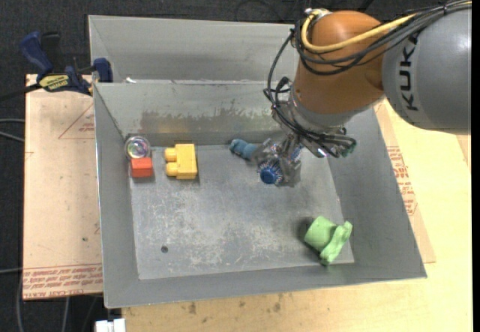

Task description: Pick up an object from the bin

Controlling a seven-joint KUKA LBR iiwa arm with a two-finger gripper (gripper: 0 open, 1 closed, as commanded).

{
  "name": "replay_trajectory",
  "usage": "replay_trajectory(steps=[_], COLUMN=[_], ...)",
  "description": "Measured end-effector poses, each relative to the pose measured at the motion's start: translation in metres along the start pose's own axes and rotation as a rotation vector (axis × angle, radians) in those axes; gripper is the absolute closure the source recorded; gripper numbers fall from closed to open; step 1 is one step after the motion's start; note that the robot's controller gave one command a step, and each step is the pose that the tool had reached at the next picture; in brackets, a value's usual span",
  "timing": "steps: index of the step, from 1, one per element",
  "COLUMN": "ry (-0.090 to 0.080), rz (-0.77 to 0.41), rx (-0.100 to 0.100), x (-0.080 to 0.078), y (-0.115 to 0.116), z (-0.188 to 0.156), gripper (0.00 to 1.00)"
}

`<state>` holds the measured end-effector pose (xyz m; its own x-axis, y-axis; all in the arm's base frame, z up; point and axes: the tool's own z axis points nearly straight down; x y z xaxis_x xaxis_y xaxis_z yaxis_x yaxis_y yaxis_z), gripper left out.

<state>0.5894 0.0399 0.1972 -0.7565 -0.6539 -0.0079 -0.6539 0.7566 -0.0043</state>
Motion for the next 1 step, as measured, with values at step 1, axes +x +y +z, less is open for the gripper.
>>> replay_trajectory(steps=[1], ry=[0.002], rz=[-0.720], rx=[-0.006], x=[0.0042], y=[-0.0138], z=[-0.0699], gripper=[1.00])
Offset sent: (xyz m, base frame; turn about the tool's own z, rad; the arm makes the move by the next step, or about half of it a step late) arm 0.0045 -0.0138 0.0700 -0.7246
